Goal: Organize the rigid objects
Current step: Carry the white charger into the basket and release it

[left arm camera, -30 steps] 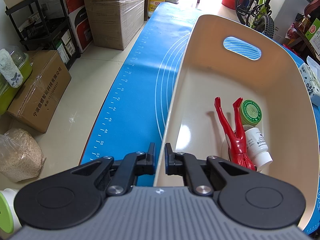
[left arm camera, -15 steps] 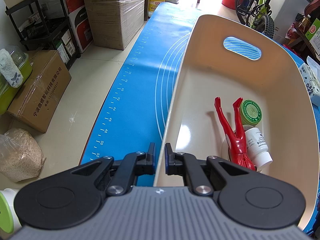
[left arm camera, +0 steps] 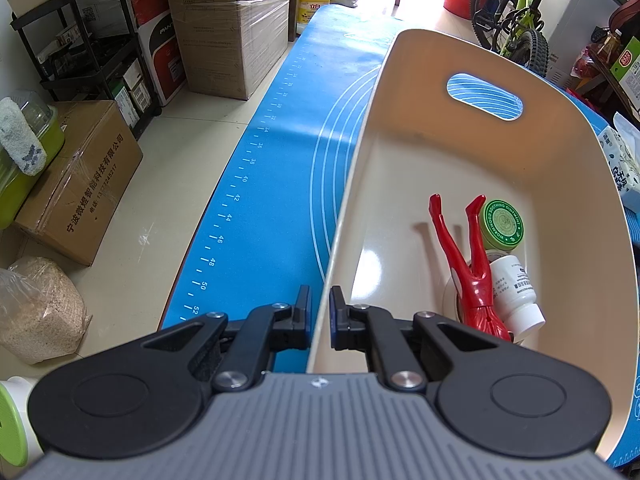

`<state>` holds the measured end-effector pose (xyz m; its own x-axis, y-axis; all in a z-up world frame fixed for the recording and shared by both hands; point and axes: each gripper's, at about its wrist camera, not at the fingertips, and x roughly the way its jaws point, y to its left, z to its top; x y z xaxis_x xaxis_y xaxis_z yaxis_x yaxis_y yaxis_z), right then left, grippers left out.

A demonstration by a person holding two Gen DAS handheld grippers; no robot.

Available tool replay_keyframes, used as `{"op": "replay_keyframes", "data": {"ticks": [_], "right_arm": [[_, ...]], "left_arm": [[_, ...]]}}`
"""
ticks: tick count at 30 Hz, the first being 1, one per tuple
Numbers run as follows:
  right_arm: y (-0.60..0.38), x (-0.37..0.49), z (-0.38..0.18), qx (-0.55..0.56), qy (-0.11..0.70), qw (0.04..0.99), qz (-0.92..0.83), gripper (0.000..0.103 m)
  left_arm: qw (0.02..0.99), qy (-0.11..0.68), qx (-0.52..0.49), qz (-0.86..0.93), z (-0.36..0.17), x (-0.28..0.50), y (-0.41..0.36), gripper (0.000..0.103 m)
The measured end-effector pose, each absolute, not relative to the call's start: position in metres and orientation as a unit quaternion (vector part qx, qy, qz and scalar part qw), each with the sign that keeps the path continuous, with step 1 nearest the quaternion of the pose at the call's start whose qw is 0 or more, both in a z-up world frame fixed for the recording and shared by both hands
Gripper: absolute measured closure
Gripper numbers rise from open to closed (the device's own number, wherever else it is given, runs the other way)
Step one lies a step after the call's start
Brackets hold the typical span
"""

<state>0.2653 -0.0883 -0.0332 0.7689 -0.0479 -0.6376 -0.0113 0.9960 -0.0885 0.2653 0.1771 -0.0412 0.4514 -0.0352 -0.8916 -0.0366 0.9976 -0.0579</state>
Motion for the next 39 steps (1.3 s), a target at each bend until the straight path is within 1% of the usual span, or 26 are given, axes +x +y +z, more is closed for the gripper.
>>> {"op": "replay_keyframes", "data": {"ticks": [9, 14, 21, 28, 39], "right_arm": [[-0.054, 0.260, 0.023, -0.035, 0.268, 0.962, 0.041, 0.052], [-0.026, 0.265, 0.038, -0.040, 0.257, 0.962, 0.082, 0.052], [0.017, 0.277, 0.038, -0.059, 0.263, 0.954, 0.129, 0.052], [0.048, 0.285, 0.015, -0.087, 0.307, 0.934, 0.159, 0.052], [0.063, 0.297, -0.039, -0.123, 0.416, 0.887, 0.158, 0.052]], "left_arm": [[0.851, 0.524, -0.033, 0.001, -0.042, 0.265, 0.176, 0.092], [0.851, 0.524, -0.033, 0.001, -0.042, 0.265, 0.176, 0.092], [0.851, 0.524, -0.033, 0.001, -0.042, 0.265, 0.176, 0.092], [0.851, 0.524, -0.033, 0.001, -0.042, 0.265, 0.176, 0.092], [0.851, 0.524, -0.031, 0.002, -0.042, 0.265, 0.176, 0.092]]}}
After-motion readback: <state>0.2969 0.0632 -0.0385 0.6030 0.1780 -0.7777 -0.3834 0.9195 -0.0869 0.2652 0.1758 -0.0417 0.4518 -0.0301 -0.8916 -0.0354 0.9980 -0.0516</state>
